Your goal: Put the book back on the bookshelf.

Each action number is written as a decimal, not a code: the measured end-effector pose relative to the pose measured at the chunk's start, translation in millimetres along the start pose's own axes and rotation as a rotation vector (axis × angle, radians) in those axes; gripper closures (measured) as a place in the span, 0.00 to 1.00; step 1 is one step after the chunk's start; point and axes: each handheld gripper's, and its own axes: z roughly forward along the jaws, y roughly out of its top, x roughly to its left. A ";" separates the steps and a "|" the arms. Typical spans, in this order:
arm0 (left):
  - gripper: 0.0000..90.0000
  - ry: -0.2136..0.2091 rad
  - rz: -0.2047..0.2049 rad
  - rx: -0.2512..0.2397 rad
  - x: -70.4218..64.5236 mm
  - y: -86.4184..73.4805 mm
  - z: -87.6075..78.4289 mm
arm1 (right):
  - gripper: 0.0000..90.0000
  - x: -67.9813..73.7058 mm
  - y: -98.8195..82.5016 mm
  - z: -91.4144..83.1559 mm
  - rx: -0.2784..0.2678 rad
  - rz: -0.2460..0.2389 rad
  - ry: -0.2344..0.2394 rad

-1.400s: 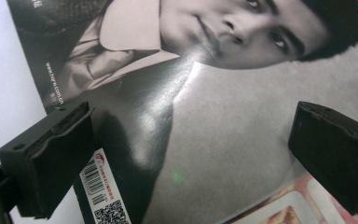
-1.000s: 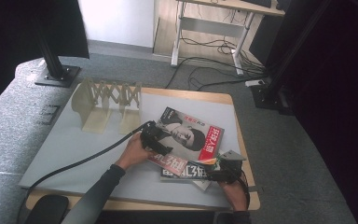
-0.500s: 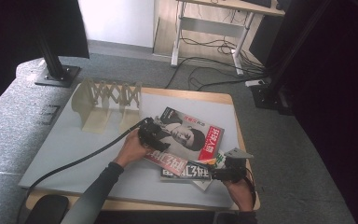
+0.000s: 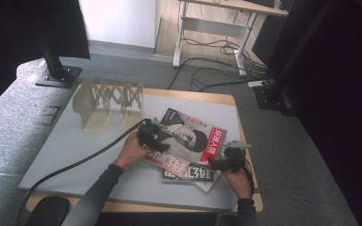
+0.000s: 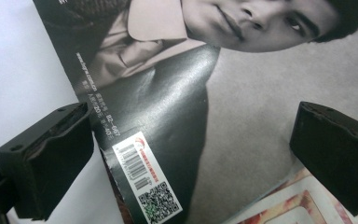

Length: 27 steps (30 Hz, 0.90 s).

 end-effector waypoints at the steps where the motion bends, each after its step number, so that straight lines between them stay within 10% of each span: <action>1: 0.00 -0.005 -0.001 -0.005 0.2 -0.7 0.1 | 0.00 0.3 0.3 4.5 0.005 0.000 0.004; 27: 0.00 -0.032 0.001 0.019 -10.2 -10.6 -6.9 | 0.12 0.1 -9.6 17.5 0.002 0.046 0.096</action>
